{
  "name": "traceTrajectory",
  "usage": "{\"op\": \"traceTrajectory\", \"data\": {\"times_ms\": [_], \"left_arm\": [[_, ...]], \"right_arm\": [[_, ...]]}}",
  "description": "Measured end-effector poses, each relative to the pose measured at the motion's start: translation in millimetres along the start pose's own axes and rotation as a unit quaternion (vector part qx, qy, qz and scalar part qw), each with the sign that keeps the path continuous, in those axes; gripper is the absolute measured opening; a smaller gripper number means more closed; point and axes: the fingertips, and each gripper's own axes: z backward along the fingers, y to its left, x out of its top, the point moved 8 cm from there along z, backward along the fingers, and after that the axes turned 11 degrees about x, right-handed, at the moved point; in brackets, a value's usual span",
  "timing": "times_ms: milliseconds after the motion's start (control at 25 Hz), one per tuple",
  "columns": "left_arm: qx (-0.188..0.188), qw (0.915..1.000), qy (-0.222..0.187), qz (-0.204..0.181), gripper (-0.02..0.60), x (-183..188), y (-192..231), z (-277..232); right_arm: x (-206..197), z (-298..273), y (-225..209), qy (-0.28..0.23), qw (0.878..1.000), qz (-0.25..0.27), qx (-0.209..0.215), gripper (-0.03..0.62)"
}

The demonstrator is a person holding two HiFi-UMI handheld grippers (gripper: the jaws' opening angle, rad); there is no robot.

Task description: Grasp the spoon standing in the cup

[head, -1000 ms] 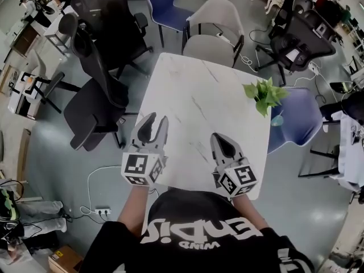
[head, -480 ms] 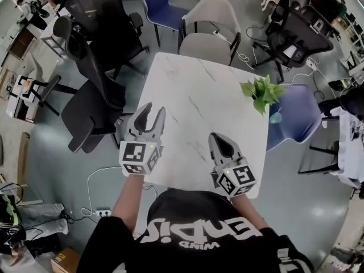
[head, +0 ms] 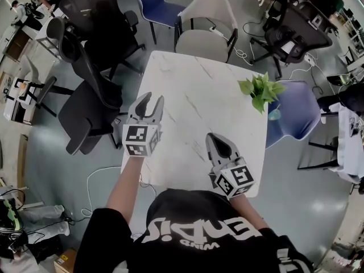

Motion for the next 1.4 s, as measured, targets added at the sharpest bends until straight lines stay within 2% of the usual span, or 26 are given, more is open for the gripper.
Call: {"op": "traceTrajectory", "data": {"times_ms": [240, 840, 1400], "left_arm": [[0.003, 0.9997, 0.014, 0.021, 0.156, -10.8, 5.8, -33.5], [0.005, 0.9988, 0.044, 0.022, 0.156, -29.2, 12.8, -104.2], [0.028, 0.9968, 0.071, 0.022, 0.156, -50.5, 24.5, -158.4]], "right_arm": [[-2.0, -5.6, -0.6, 0.005, 1.0, -0.004, 0.001, 0.012], [-8.4, -14.7, -21.3, 0.018, 0.999, -0.02, -0.022, 0.012], [-15.4, -26.7, -41.3, 0.034, 0.998, -0.04, -0.034, 0.012]]}}
